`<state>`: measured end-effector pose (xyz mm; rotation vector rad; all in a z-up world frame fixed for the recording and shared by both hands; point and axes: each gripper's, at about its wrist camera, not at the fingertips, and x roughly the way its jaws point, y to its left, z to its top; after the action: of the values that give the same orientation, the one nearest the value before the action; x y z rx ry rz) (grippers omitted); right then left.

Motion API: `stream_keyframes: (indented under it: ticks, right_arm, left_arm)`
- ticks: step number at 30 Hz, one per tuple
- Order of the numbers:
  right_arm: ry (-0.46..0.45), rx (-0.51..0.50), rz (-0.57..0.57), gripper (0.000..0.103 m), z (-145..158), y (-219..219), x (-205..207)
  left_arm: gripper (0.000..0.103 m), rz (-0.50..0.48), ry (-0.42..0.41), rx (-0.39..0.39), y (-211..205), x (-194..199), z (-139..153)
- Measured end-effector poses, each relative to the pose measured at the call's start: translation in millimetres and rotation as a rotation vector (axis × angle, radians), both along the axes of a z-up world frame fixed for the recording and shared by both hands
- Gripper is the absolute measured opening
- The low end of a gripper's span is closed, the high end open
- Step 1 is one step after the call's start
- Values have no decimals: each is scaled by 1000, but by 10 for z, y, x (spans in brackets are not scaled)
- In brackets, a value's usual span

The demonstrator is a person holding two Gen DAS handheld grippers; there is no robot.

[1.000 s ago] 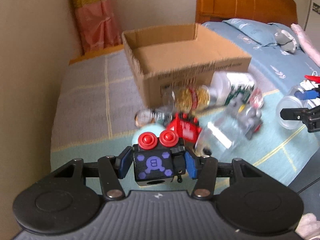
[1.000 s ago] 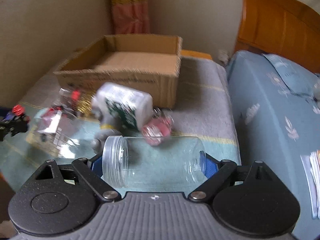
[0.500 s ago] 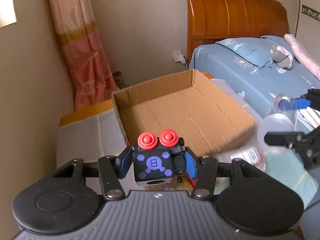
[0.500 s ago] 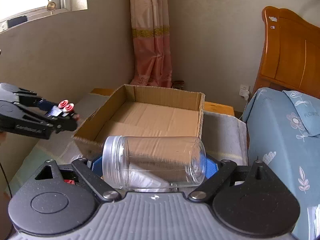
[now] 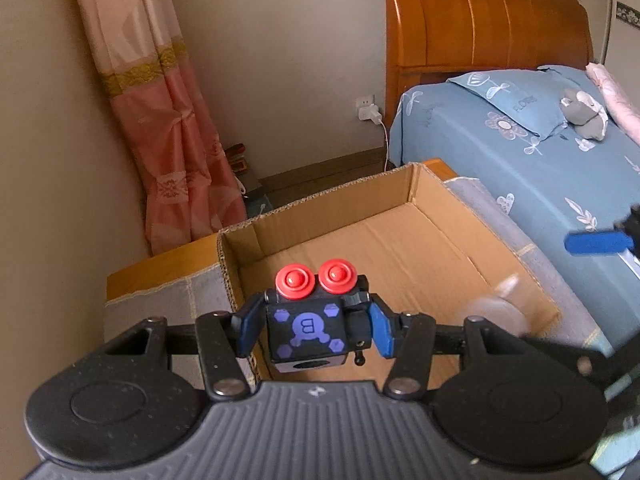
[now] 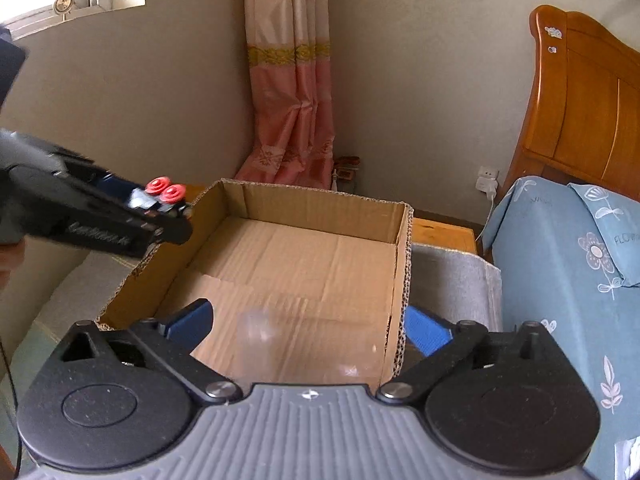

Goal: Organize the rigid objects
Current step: 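Carry both items over the box and open both tools to drop them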

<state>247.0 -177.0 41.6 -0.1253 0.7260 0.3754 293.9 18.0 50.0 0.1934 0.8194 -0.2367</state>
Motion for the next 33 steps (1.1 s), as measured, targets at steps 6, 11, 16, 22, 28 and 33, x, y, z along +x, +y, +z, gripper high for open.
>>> stream_keyframes:
  ticks: [6, 11, 16, 22, 28, 33]
  right_arm:
    - [19, -9, -8, 103, -77, -70, -112]
    - [26, -9, -4, 103, -97, -123, -204]
    - [19, 0, -10, 103, -68, -160, -285]
    - [12, 23, -9, 103, -24, -184, -406]
    - [2, 39, -11, 103, 0, -183, -621]
    - [-1, 78, -35, 103, -16, -215, -827]
  left_arm:
    - [53, -1, 27, 7, -65, 208, -96]
    - [81, 22, 34, -8, -85, 383, -128]
    - [101, 20, -11, -1, -78, 304, -68]
    - [101, 5, -35, -3, -46, 51, 48]
    - [101, -14, -63, -17, -9, -292, 138]
    - [101, -19, -92, -12, 17, -616, 127]
